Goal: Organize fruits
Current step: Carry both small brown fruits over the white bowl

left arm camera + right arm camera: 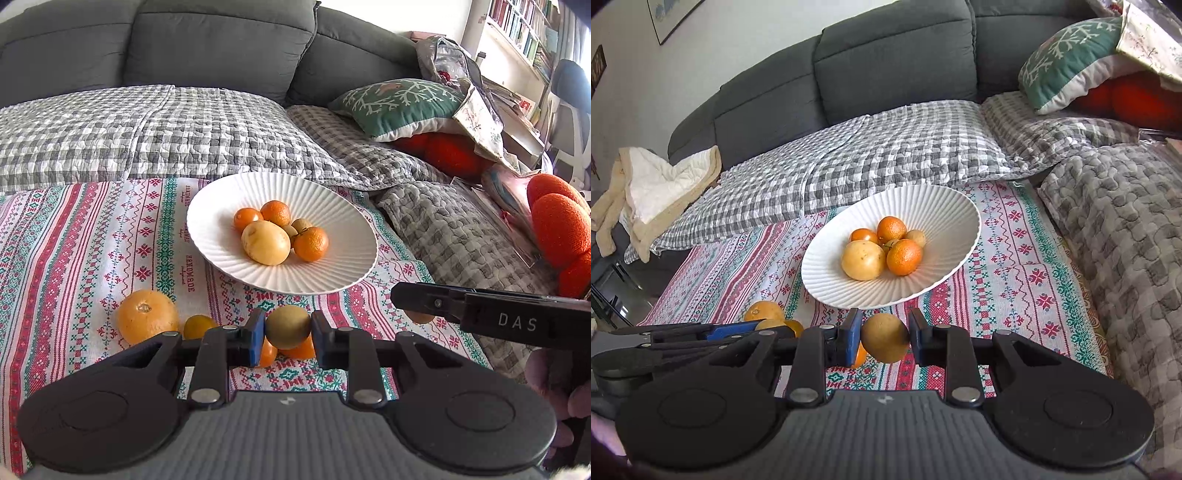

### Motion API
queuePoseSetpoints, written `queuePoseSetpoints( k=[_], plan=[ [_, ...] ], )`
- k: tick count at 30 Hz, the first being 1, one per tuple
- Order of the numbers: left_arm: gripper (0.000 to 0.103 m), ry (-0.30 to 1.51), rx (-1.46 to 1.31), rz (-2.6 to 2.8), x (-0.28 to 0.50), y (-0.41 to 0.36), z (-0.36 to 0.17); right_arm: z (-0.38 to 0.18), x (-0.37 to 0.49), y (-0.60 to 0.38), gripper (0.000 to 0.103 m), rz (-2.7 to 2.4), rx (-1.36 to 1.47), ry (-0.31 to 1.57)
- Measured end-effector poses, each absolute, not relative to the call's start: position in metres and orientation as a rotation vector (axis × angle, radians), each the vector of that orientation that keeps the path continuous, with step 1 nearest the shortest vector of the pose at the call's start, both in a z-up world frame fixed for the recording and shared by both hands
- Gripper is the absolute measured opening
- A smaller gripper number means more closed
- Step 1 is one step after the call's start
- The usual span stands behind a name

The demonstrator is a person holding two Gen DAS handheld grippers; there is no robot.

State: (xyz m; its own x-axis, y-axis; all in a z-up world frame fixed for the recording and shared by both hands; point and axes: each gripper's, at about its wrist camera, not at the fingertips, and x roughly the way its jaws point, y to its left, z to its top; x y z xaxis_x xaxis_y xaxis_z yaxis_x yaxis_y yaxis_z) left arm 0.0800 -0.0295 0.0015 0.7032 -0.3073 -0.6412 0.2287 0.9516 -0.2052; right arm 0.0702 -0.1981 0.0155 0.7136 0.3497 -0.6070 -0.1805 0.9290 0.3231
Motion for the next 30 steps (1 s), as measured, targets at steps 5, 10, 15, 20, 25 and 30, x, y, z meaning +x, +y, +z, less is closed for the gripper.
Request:
queuePoseSetpoints(
  k=[5, 10, 15, 20, 25, 30],
  plan=[
    [0.013, 0.691, -0.105, -0.306, 0.092, -0.038, 0.003, 0.010, 0.081, -0.205, 0.024, 0.309, 0.312, 0.709],
    [0.013, 0.673, -0.078, -0.310, 0.102, -0.052, -0.003, 0.008, 0.091, -0.209, 0.024, 0.314, 0.358, 0.689],
    [0.013, 0.662, -0.026, -0.305, 0.112, -0.069, -0.010, 0.005, 0.106, -0.216, 0.024, 0.299, 0.411, 0.664],
    [0.013, 0.664, -0.007, -0.289, 0.130, -0.078, -0.014, 0.002, 0.121, -0.221, 0.024, 0.272, 0.450, 0.644],
    [0.013, 0.670, 0.006, -0.285, 0.141, -0.084, -0.021, -0.005, 0.134, -0.215, 0.024, 0.252, 0.422, 0.649],
    [0.013, 0.677, 0.007, -0.269, 0.148, -0.086, -0.026, -0.011, 0.141, -0.209, 0.024, 0.224, 0.371, 0.652]
  ],
)
